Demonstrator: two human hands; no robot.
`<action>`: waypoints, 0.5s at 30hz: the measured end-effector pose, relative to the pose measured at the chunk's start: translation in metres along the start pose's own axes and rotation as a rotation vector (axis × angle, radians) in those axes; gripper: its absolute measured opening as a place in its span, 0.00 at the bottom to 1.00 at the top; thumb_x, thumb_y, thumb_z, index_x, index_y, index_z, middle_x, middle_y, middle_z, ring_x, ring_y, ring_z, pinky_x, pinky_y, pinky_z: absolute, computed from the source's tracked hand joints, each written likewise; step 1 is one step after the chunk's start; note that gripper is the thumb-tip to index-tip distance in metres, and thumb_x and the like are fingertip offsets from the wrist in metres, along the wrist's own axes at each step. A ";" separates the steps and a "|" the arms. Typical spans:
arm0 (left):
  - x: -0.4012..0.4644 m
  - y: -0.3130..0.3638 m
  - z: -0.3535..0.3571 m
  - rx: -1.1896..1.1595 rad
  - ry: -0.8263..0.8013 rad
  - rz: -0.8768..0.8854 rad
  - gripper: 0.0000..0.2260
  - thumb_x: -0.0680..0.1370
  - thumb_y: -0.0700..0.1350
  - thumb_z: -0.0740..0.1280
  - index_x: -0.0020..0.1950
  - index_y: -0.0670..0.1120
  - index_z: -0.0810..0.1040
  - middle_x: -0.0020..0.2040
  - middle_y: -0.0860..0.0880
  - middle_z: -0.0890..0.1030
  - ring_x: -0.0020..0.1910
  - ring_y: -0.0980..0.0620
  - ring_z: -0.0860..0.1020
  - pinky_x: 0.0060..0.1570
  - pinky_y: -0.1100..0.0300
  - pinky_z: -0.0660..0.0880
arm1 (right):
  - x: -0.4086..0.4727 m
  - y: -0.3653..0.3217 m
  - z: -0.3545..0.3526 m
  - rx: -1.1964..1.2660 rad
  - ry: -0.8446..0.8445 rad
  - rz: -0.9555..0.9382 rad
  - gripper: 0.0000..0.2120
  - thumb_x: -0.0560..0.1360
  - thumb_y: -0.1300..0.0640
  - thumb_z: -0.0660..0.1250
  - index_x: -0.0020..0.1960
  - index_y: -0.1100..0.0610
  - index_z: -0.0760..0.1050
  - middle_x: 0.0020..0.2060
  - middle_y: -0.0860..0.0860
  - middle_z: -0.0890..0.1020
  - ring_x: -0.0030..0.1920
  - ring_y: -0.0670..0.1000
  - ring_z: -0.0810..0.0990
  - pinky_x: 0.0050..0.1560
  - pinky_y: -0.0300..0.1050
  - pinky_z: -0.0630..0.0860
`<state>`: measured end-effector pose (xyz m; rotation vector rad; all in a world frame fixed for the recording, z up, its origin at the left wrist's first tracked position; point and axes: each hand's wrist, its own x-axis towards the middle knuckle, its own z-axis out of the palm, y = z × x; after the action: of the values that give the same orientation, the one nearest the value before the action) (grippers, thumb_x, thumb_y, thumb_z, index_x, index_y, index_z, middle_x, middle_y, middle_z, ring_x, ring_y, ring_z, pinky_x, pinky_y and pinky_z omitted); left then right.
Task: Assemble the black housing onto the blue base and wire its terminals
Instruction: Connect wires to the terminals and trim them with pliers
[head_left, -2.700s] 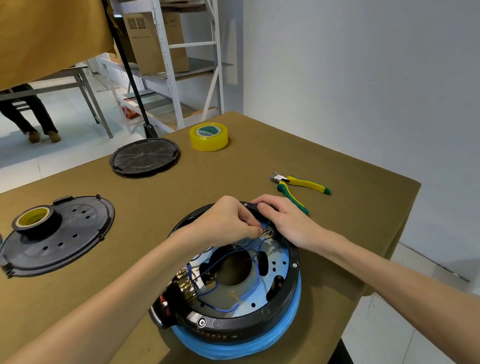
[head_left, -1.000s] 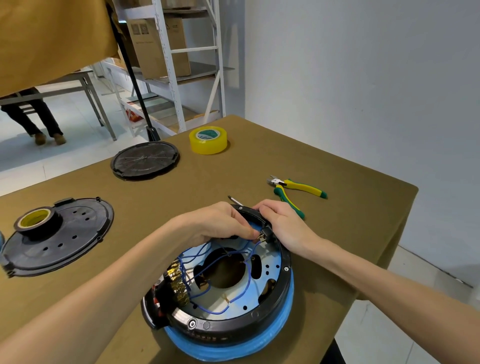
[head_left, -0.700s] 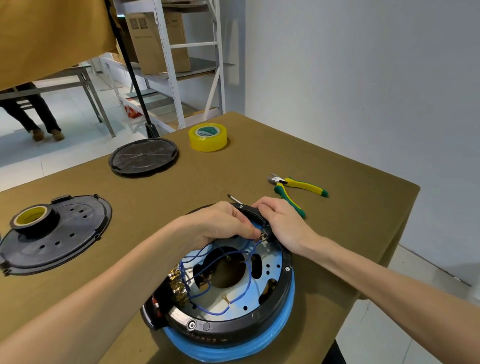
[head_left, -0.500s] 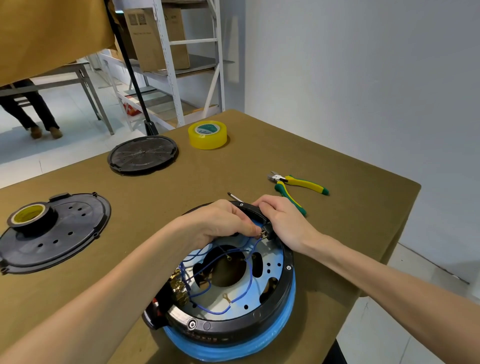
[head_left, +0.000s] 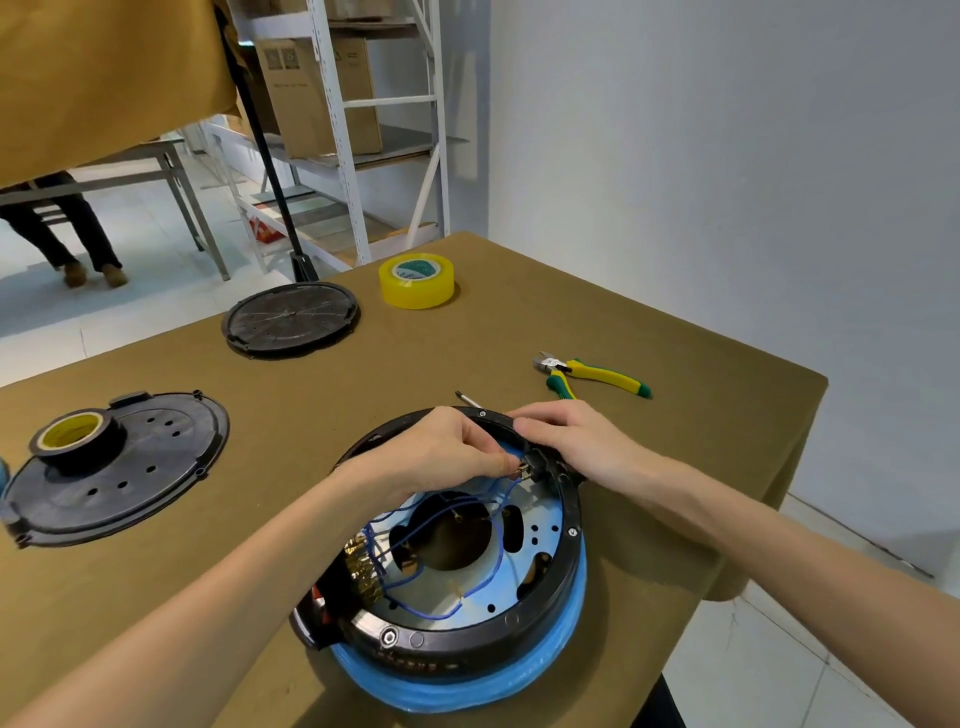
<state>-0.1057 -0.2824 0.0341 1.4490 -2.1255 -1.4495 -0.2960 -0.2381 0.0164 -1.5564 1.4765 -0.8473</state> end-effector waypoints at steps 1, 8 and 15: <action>-0.001 -0.003 0.001 0.017 0.018 0.031 0.08 0.77 0.50 0.76 0.40 0.48 0.88 0.25 0.55 0.77 0.23 0.61 0.70 0.25 0.70 0.66 | -0.002 0.003 -0.007 0.053 -0.051 0.003 0.11 0.84 0.58 0.64 0.59 0.50 0.84 0.53 0.56 0.87 0.49 0.53 0.85 0.53 0.49 0.79; -0.019 -0.011 0.002 0.155 0.201 0.313 0.08 0.80 0.48 0.71 0.44 0.52 0.89 0.30 0.47 0.81 0.28 0.56 0.69 0.30 0.65 0.67 | -0.010 0.014 -0.017 0.044 -0.038 -0.131 0.13 0.82 0.59 0.67 0.64 0.58 0.83 0.55 0.52 0.87 0.52 0.46 0.84 0.56 0.39 0.78; -0.076 -0.045 -0.013 0.336 0.664 0.324 0.09 0.81 0.45 0.69 0.56 0.58 0.84 0.47 0.59 0.77 0.50 0.59 0.73 0.48 0.63 0.68 | -0.022 0.010 -0.008 0.028 -0.050 -0.121 0.12 0.84 0.57 0.65 0.57 0.40 0.82 0.44 0.38 0.87 0.46 0.37 0.84 0.47 0.28 0.75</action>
<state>-0.0318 -0.2321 0.0311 1.3410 -2.0678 -0.4194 -0.3097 -0.2169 0.0127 -1.6468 1.3408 -0.8886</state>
